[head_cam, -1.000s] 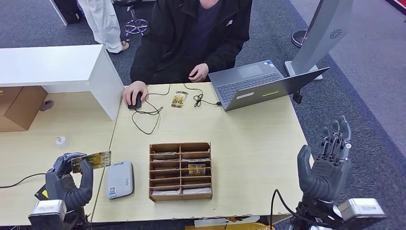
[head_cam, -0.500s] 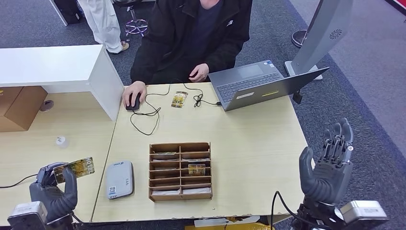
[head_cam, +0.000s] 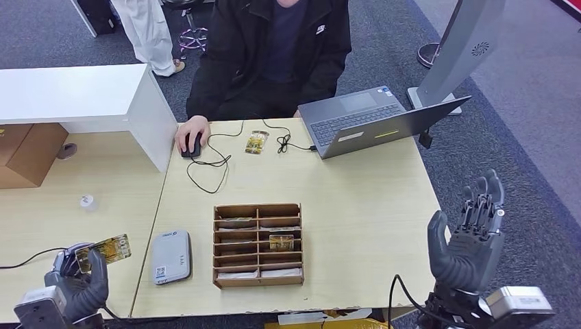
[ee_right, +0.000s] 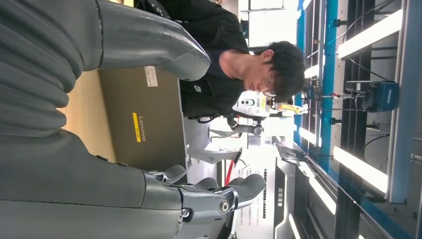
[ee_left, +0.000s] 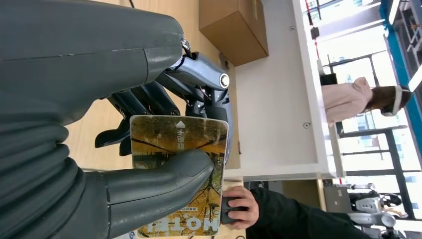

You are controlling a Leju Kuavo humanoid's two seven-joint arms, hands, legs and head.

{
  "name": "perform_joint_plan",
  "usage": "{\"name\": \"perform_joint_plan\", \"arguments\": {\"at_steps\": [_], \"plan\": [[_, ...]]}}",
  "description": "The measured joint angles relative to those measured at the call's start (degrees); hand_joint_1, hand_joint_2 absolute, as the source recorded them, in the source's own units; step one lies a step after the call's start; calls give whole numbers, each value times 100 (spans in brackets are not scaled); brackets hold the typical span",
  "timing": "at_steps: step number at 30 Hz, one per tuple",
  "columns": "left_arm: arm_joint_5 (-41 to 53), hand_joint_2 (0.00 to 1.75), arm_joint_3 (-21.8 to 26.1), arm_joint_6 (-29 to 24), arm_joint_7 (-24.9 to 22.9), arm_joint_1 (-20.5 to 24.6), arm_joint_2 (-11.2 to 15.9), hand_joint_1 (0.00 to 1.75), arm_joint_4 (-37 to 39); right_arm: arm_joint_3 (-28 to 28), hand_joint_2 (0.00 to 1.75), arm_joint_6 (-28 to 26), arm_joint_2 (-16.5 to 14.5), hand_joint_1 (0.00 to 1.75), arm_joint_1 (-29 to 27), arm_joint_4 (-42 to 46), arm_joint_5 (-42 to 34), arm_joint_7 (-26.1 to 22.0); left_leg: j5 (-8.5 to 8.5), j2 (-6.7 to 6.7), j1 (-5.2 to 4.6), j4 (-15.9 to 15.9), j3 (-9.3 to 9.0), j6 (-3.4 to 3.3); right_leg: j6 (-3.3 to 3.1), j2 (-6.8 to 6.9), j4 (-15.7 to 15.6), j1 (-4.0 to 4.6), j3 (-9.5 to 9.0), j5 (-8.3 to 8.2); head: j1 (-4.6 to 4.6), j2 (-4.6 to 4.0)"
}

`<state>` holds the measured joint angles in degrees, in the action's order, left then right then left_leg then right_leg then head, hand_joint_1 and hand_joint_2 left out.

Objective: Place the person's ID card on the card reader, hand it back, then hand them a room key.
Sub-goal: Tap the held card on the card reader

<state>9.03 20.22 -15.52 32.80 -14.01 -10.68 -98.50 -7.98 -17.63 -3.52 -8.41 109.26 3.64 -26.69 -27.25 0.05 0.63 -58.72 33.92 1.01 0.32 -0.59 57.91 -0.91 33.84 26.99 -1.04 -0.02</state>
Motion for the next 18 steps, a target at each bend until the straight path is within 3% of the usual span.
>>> {"name": "perform_joint_plan", "arguments": {"at_steps": [9,18], "plan": [[610,175,96,-51,-31,81,-48,175,327,0,175,20,0,0,6,-13,17,34,0,0,0,0,0,0,0,1,0,0,0,0,0,0],[528,175,19,170,-163,270,-62,175,776,-5,175,86,0,0,121,-128,-10,69,0,0,0,0,-1,0,0,1,0,0,0,0,0,0]]}}
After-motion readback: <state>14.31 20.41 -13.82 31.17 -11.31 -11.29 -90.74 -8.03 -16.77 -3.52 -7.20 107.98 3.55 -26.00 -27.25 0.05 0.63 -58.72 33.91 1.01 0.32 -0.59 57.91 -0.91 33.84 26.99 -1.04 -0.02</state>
